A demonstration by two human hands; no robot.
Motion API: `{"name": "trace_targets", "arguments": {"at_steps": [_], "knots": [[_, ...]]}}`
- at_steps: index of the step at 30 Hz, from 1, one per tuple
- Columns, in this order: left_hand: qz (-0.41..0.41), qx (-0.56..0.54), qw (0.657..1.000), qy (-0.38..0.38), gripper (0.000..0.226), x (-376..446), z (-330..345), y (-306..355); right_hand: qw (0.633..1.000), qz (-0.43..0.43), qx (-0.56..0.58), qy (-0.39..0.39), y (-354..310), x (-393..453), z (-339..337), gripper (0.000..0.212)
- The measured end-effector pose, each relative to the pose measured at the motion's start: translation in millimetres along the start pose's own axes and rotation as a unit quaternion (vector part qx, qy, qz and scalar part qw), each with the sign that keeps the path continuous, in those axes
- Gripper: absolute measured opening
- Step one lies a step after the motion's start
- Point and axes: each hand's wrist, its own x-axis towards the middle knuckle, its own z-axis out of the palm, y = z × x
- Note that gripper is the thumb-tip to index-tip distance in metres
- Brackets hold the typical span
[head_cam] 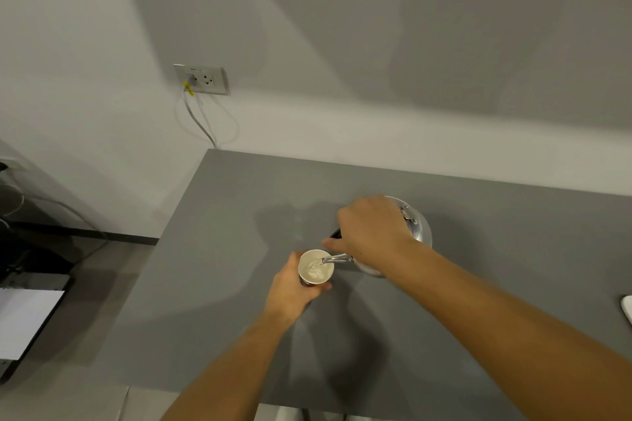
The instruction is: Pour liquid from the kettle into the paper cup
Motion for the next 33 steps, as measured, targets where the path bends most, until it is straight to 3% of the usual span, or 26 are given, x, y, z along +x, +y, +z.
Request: {"name": "trace_targets", "arguments": {"at_steps": [33], "knots": [[-0.005, -0.007, 1.0, 0.001, 0.061, 0.1, -0.8, -1.0, 1.0, -0.009, 0.02, -0.006, -2.3, -0.4, -2.5, 0.059]]}}
